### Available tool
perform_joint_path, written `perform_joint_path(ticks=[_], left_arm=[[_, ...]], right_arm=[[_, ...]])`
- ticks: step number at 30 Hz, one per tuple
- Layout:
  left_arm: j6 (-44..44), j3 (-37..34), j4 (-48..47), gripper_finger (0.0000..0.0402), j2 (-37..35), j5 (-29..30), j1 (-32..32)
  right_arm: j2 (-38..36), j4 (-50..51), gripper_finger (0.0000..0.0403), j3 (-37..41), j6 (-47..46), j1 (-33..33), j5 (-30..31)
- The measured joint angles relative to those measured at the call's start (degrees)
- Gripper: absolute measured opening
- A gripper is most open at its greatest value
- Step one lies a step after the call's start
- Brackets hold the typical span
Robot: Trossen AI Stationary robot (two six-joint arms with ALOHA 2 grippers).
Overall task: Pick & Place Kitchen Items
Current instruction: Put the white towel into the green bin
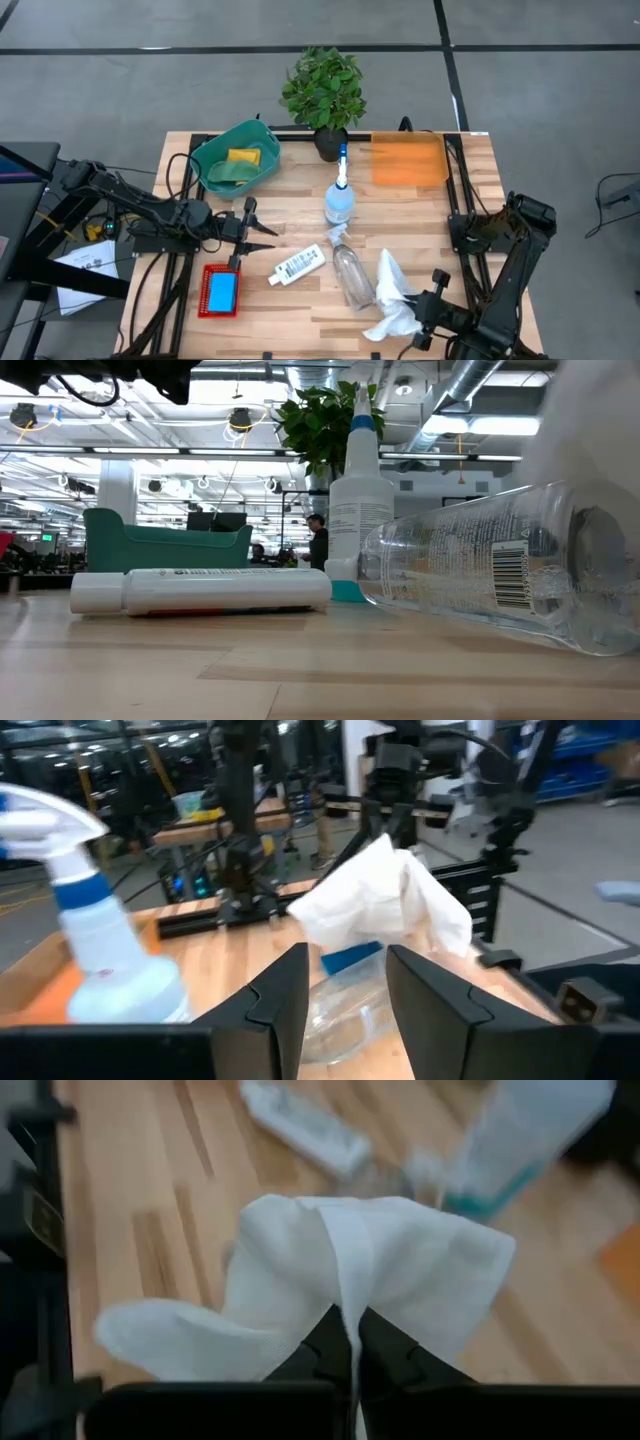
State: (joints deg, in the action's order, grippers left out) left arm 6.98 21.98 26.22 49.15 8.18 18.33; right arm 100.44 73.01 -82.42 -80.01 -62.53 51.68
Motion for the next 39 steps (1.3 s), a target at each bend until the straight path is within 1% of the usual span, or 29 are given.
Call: perform_joint_path(ticks=[4, 6, 10, 13, 17, 20, 24, 27, 31, 35, 39], left_arm=[[0.00, 0.00, 1.89, 0.0131, 0.00, -1.15, 0.11], [0.00, -0.02, 3.47, 0.0131, 0.36, -1.13, 0.11], [-0.01, -0.02, 8.23, 0.0132, 2.83, -1.15, 0.11], [0.00, -0.02, 11.84, 0.0140, 5.75, -1.15, 0.11], [0.00, 0.09, 16.84, 0.0163, 9.69, -1.15, 0.11], [-0.01, 1.39, 17.35, 0.0182, 11.82, -1.16, 0.29], [-0.02, 3.68, 17.73, 0.0206, 13.62, -2.37, 1.47], [0.02, 5.15, 17.77, 0.0221, 14.91, -4.18, 2.76], [0.21, 7.03, 17.83, 0.0236, 17.17, -4.21, 3.54], [1.58, 8.75, 17.98, 0.0246, 20.04, -4.19, 3.50], [3.11, 10.29, 19.06, 0.0252, 22.88, -3.38, 3.50]], right_arm=[[0.00, -0.22, 0.0001, -1.68, 5.90, 0.67, 6.57], [0.00, -0.22, 0.0001, -1.87, 7.49, 1.64, 8.11], [0.00, -2.03, 0.0001, -1.87, 11.16, 5.19, 8.47], [0.00, -9.29, 0.0001, -1.87, 20.01, 8.34, 8.85], [0.00, -24.01, 0.0000, -1.87, 35.91, 12.34, 8.84], [0.00, -34.56, 0.0000, -1.87, 46.82, 14.87, 8.60], [0.00, -43.19, 0.0000, -1.87, 55.04, 18.34, 8.49], [0.00, -47.18, 0.0000, -1.87, 60.39, 20.91, 7.19], [0.00, -53.43, 0.0000, -1.87, 66.79, 24.30, 2.94], [0.00, -59.44, 0.0000, -1.87, 72.87, 27.23, 1.79], [0.00, -64.27, 0.0000, -1.87, 77.63, 29.86, -3.63]])
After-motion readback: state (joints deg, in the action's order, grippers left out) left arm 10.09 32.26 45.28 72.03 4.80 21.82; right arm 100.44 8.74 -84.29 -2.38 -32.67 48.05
